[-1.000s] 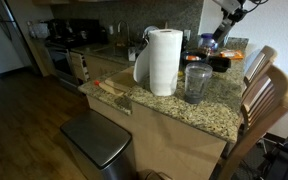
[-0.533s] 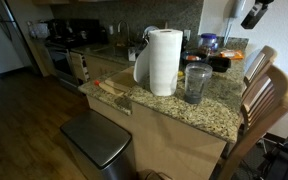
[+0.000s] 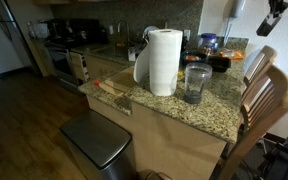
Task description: Put the spice bottle on the right side of the black thing
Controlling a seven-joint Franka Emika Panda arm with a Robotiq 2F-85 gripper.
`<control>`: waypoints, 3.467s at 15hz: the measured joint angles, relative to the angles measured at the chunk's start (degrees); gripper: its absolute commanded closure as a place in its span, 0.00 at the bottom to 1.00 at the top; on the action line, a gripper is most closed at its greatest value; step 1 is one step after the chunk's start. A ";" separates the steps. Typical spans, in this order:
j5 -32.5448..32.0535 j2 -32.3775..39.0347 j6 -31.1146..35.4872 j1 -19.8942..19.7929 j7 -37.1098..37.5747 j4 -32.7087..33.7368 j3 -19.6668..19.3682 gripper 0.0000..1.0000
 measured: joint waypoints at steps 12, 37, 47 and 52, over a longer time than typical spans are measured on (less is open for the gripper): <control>6.53 11.11 31.97 1.23 3.26 -2.59 6.61 0.63; 16.93 -9.58 30.58 5.05 -15.78 -20.97 12.53 0.00; 35.72 -18.20 14.68 11.66 -38.98 -24.34 15.18 0.00; 43.27 -16.96 10.43 12.19 -50.29 -29.91 15.39 0.00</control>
